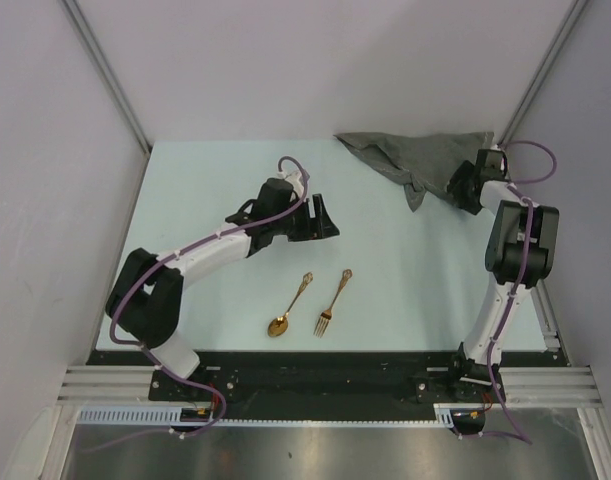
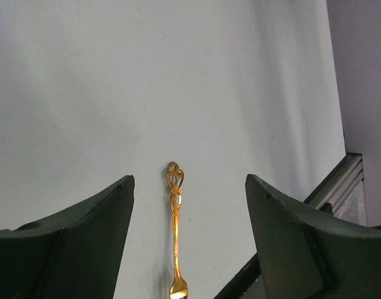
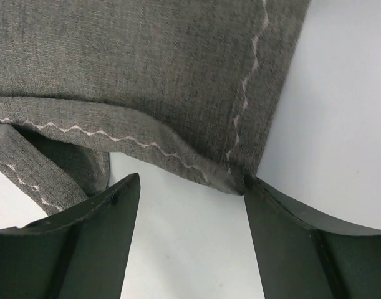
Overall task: Fold the napkin into a case and place the utensils inside
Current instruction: Pick up the crumpled napkin from the corner of the board.
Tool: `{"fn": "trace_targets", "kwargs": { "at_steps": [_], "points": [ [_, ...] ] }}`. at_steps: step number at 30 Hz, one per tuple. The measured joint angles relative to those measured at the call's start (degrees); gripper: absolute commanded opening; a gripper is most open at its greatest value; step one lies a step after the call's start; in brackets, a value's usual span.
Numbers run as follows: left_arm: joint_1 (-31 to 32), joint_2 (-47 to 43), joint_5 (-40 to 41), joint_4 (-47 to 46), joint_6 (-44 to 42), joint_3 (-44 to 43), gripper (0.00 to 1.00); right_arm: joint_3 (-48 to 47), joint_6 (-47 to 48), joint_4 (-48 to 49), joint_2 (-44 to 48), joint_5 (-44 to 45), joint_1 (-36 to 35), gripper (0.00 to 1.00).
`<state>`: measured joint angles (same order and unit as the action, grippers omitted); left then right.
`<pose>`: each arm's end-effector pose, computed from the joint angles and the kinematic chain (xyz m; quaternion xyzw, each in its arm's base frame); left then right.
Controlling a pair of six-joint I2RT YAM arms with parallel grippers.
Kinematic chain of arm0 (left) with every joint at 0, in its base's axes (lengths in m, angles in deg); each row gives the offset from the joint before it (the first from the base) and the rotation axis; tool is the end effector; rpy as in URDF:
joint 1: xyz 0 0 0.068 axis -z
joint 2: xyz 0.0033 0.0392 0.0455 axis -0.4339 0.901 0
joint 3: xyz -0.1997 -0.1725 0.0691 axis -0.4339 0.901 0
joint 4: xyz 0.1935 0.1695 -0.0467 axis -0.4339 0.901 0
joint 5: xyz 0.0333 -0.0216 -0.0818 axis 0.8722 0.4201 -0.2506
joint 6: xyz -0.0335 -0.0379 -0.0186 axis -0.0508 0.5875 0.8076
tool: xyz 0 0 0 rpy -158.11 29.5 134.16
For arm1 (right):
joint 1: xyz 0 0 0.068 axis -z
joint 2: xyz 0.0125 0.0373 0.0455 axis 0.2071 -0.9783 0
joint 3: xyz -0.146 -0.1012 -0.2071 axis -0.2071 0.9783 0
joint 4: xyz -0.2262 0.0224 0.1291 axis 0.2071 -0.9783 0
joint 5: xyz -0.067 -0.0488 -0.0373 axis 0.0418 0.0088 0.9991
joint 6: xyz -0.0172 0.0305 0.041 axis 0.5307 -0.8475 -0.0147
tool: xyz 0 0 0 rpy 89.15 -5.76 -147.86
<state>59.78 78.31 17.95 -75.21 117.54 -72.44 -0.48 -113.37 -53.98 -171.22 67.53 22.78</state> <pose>0.2981 -0.2131 0.2428 0.0490 0.8804 -0.3593 0.3055 0.4514 -0.0848 0.1703 0.2933 0.8834 0.0698 0.3589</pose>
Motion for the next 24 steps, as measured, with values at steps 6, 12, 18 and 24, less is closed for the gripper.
{"fn": "trace_targets", "kwargs": {
  "at_steps": [6, 12, 18, 24],
  "points": [
    [0.0, 0.37, -1.81, -0.96, 0.87, -0.31, 0.76, -5.68, 4.85, -1.33, -2.19, 2.45, -1.09, 0.78],
    [-0.13, 0.37, -2.89, -1.16, 1.57, -0.31, 0.75, -9.94, 8.13, -3.19, -4.85, 4.15, -1.51, 0.78],
    [-0.24, 0.37, -3.41, -1.36, 1.79, -0.31, 0.75, -12.35, 10.14, -5.86, -8.0, 6.49, -1.62, 0.79],
    [-0.66, 0.79, -4.39, -1.84, 2.38, -0.31, 0.75, -17.9, 12.35, -8.13, -11.04, 7.96, -1.66, 0.16]
  ]
}}
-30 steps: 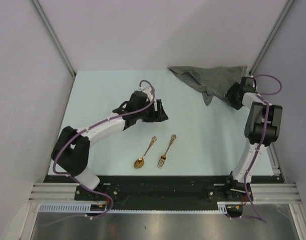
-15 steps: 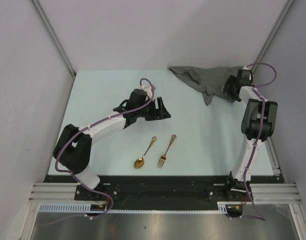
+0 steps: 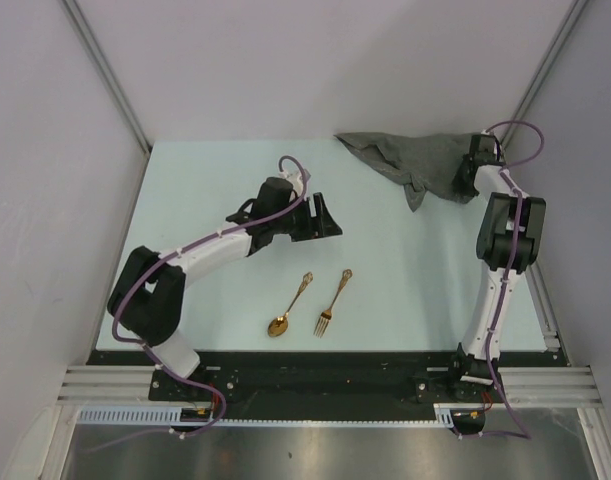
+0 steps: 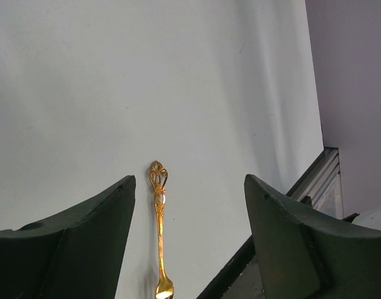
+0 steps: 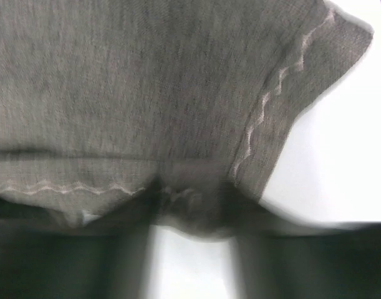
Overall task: Fold the napkin into a case and place the utensils inside
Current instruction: Pick up the crumpled napkin from the corner of the board, then move the crumpled napkin to the center of the board.
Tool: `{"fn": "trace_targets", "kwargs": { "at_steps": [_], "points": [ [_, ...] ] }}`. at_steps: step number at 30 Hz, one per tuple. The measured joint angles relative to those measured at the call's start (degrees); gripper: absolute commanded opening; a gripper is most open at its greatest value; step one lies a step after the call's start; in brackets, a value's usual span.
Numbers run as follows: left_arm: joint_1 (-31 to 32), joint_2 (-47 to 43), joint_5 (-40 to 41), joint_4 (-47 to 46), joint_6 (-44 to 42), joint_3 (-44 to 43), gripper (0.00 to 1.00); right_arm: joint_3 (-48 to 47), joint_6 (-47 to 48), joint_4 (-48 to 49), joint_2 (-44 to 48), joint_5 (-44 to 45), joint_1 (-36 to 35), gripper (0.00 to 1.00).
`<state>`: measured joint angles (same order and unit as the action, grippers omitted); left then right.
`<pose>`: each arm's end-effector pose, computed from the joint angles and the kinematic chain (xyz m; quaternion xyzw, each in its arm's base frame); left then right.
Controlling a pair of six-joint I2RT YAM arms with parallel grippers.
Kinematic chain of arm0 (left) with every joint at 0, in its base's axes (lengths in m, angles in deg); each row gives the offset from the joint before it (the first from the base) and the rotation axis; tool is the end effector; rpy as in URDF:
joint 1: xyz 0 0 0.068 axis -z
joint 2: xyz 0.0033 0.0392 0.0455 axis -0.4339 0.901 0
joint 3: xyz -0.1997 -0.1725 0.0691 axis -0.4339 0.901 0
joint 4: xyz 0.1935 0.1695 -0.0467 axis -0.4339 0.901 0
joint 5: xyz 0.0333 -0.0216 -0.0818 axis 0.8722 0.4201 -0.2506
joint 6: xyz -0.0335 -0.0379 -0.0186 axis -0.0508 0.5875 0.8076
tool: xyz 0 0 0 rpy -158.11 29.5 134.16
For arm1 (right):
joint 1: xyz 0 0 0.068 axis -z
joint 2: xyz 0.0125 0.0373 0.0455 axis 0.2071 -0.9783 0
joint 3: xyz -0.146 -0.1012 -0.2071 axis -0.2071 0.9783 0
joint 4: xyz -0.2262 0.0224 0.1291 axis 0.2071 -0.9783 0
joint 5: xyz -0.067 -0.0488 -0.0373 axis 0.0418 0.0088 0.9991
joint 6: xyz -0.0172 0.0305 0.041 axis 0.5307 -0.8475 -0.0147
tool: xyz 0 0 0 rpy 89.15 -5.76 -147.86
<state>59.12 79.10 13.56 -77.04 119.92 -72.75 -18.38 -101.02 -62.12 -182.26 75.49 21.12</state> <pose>0.3023 -0.2139 0.2431 0.0453 0.8716 -0.3948 0.2871 0.5013 -0.0844 0.1682 0.2083 0.9105 -0.0292 0.3561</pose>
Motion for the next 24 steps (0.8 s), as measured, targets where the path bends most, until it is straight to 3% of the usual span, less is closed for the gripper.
{"fn": "trace_targets", "kwargs": {
  "at_steps": [1, 6, 9, 16, 21, 24],
  "points": [
    [-0.13, 0.31, -0.2, -0.33, 0.52, -0.04, 0.75, -1.38, 0.13, -0.81, -0.63, -0.04, -0.09, 0.04],
    [-1.16, 2.1, -0.17, -1.92, 3.61, -0.52, 0.75, -3.58, 0.48, -4.15, -0.55, 0.37, -1.31, 0.0],
    [-2.54, 4.31, 1.88, -3.06, 6.99, -2.64, 0.75, 1.81, -0.31, -5.66, 4.81, 1.53, -4.7, 0.0],
    [-6.84, 14.51, 10.69, -2.34, 10.8, -15.98, 0.76, 29.49, -5.29, -5.31, 36.72, -0.79, -12.79, 0.0],
    [-8.98, 16.26, 13.51, -2.27, 11.37, -18.47, 0.78, 49.27, -10.38, -5.42, 67.91, -4.83, -11.8, 0.0],
    [-9.62, 17.55, 13.66, -2.47, 11.43, -19.45, 0.78, 56.81, -13.38, -6.82, 79.89, -6.03, -10.6, 0.0]
  ]
}}
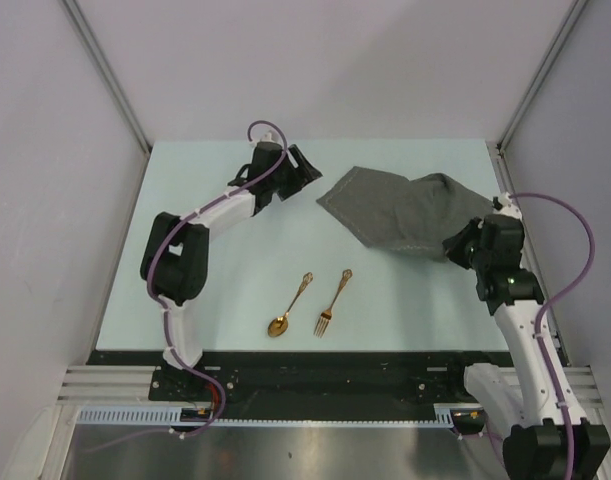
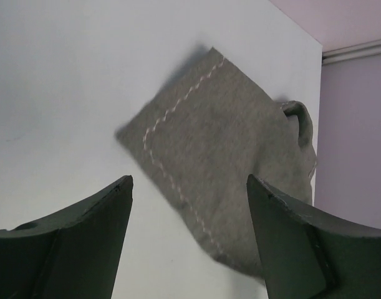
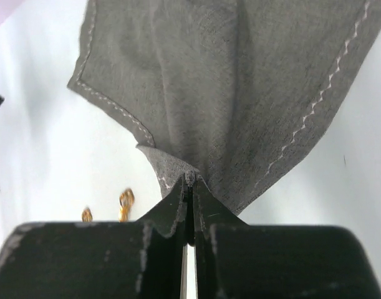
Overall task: Fold the napkin into a case and place the utensils inside
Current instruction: Move the crumpled napkin to the center of the board, then pick up the crumpled napkin from the center of the board.
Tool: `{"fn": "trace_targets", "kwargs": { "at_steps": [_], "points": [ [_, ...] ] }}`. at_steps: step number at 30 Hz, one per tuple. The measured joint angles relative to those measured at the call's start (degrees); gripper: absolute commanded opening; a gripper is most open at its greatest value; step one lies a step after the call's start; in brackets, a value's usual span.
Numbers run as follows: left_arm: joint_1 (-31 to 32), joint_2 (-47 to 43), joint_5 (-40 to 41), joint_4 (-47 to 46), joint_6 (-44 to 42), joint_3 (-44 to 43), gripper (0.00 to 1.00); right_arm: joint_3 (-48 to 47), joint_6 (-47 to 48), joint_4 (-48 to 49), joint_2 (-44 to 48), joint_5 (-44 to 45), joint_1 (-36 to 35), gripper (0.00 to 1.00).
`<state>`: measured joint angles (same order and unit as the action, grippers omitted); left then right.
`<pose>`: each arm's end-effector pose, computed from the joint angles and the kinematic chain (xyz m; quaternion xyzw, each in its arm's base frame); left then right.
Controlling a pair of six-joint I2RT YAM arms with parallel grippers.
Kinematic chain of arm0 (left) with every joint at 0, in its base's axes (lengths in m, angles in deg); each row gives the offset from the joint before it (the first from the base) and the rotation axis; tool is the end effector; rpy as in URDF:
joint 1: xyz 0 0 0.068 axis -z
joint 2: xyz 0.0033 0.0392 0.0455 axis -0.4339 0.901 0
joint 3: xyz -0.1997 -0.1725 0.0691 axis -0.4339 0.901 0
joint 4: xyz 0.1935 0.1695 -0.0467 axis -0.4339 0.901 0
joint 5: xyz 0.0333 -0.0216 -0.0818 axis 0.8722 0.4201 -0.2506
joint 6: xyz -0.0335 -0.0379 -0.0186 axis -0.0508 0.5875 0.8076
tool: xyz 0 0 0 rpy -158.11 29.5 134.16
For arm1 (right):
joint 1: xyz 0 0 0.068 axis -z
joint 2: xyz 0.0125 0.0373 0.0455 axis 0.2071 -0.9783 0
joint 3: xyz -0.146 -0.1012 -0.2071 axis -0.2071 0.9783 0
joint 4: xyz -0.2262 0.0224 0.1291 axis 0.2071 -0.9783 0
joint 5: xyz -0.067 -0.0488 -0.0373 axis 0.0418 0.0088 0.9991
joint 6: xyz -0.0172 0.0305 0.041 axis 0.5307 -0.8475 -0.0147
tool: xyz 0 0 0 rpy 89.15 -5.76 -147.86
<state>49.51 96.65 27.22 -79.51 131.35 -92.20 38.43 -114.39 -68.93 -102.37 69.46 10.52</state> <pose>0.4165 -0.1879 0.2390 -0.1657 0.8468 -0.3384 0.3755 0.1949 0.0051 0.2964 0.1983 0.8526 0.1253 0.4670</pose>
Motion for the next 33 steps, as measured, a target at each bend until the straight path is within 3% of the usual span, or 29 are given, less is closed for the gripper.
{"fn": "trace_targets", "kwargs": {
  "at_steps": [7, 14, 22, 33],
  "points": [
    [1.4, 9.53, 1.4, 6.78, -0.04, -8.92, 0.7, 3.65, -3.45, -5.18, 3.1, -2.89, 1.46, 0.0],
    [5.66, 13.03, 11.93, 18.08, -4.04, -14.23, 0.68, 3.67, -4.17, -5.07, 1.49, -5.77, 2.43, 0.0],
    [8.74, 16.83, 18.88, 19.26, -6.12, -18.05, 0.65, 3.67, -4.28, -5.38, 2.32, -6.99, 2.51, 0.0],
    [9.33, 22.84, 21.4, 20.37, -3.41, -23.82, 0.64, 3.67, -4.04, -5.99, 6.86, -7.02, 2.69, 0.0]
  ]
}}
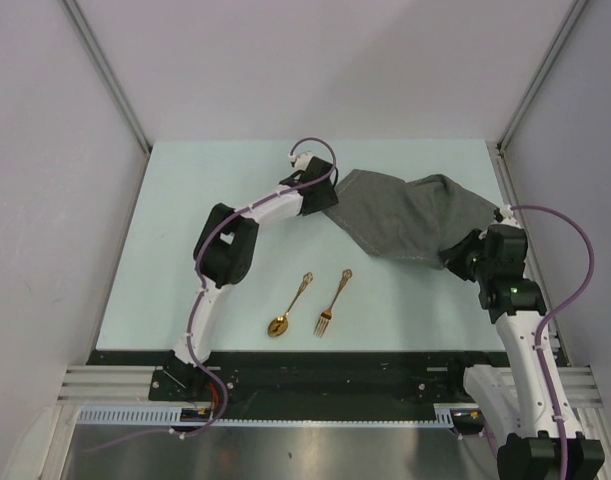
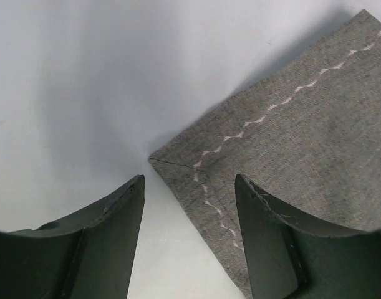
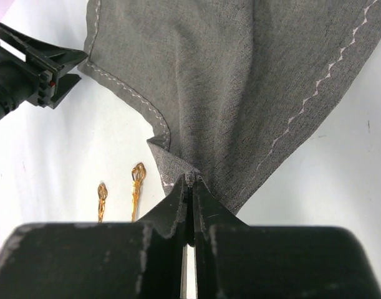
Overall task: Fold the napkin into a case and place the utensils inside
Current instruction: Pick up the crumpled napkin from the center of the board, then flatten out the crumpled napkin at the center of the board.
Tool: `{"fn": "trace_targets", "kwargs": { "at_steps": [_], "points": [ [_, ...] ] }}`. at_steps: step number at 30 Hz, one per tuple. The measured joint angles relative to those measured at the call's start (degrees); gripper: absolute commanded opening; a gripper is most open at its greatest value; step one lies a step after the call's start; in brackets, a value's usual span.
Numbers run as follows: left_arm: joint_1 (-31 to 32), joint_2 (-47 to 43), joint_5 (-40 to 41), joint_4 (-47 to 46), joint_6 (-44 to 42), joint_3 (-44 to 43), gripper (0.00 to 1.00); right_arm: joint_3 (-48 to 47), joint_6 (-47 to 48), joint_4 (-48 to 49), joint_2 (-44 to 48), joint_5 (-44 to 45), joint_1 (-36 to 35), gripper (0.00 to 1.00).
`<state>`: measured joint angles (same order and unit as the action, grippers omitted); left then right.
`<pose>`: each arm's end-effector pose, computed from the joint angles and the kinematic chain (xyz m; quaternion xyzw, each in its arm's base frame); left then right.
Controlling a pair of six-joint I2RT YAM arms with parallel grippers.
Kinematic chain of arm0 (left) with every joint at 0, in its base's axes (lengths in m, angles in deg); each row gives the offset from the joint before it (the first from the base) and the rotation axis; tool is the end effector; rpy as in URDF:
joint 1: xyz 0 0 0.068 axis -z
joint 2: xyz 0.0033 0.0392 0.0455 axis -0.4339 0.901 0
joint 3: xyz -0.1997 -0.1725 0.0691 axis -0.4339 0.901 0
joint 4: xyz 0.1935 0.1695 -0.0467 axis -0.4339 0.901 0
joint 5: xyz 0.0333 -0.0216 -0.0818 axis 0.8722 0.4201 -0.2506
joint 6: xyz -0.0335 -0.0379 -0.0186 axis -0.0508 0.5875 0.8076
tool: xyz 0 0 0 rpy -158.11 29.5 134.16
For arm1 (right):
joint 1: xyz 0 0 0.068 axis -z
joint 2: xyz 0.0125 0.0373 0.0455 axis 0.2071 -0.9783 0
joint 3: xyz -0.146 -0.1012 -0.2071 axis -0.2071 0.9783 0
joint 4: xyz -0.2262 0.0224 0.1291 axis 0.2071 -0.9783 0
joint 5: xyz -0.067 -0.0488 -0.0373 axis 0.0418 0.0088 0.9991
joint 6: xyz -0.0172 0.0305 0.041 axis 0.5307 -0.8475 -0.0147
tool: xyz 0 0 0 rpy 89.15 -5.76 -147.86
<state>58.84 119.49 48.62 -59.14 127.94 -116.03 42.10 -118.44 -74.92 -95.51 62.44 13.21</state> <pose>0.4418 -0.2772 0.1581 -0.1515 0.9167 -0.1272 0.3471 0.1662 0.0010 0.2845 0.2238 0.8568 0.1773 0.4294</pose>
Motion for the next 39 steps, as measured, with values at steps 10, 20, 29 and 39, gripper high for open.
{"fn": "trace_targets", "kwargs": {
  "at_steps": [10, 20, 29, 39],
  "points": [
    [0.5, 1.11, -2.34, -4.68, 2.86, 1.11, 0.0, 0.0, 0.94, -0.42, 2.64, 0.09, 0.07, 0.0],
    [-1.57, -12.79, -8.31, -13.29, -4.7, 8.83, 0.0, -10.38, 4.81, -0.76, -1.73, 2.73, 2.01, 0.0],
    [-2.29, -45.97, -12.26, -33.33, -10.49, 15.23, 0.0, -28.63, 13.79, 5.4, 6.19, 0.98, 2.16, 0.0],
    [-2.29, -61.72, -12.41, -44.02, -15.98, 16.28, 0.0, -37.27, 18.16, 14.97, 17.46, -4.0, 1.7, 0.0]
  ]
}}
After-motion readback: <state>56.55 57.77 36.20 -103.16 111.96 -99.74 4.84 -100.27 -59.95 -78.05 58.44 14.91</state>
